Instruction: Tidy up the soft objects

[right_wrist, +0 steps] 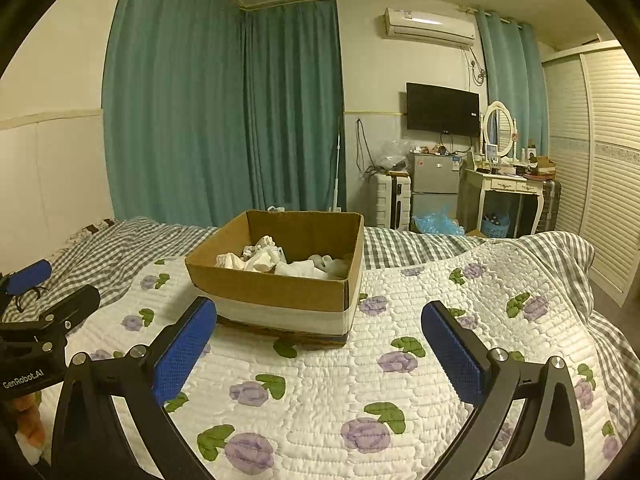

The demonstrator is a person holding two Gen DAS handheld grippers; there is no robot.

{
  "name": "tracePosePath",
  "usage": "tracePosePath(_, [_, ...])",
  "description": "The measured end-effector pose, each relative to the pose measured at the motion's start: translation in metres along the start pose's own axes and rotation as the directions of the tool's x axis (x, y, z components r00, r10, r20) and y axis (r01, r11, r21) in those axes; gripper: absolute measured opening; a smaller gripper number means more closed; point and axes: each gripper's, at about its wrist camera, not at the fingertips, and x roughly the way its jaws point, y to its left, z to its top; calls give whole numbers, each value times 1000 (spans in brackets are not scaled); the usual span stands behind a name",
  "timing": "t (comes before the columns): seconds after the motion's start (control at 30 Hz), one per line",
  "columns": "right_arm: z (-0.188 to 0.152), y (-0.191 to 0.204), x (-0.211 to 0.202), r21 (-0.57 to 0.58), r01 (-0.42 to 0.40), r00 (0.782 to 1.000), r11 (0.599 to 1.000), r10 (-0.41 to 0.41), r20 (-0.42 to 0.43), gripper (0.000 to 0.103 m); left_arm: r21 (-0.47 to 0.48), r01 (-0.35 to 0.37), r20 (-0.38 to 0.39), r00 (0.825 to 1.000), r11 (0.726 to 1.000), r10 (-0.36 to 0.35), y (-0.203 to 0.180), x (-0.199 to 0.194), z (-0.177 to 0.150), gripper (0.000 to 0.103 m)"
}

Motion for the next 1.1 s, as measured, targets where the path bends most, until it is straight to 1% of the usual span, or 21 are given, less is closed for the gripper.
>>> tracePosePath(0.27, [0, 2, -2, 7, -11, 1000, 1000, 11, 9, 103, -27, 36, -26, 999, 999, -36, 3, 2, 1, 97])
tracePosePath(0.4, [-1, 3, 1, 11, -23, 1000, 1000, 23, -4, 103, -26, 31, -28, 999, 999, -32, 3, 1, 1, 97])
tracePosePath(0.6, [-3, 3, 1, 10, -20, 1000, 1000, 20, -2, 103, -21, 38, -24, 999, 999, -39, 3, 1, 1, 97])
tracePosePath(0.8, [-3, 3, 2, 12, -22, 1000, 1000, 23, -9, 103, -14, 30, -16, 999, 999, -31, 3, 0, 0, 97])
tracePosePath(1.1, [-4, 3, 3, 16, -22, 1000, 1000, 22, -15, 103, 9, 43, -8, 999, 999, -43, 0, -1, -3, 97])
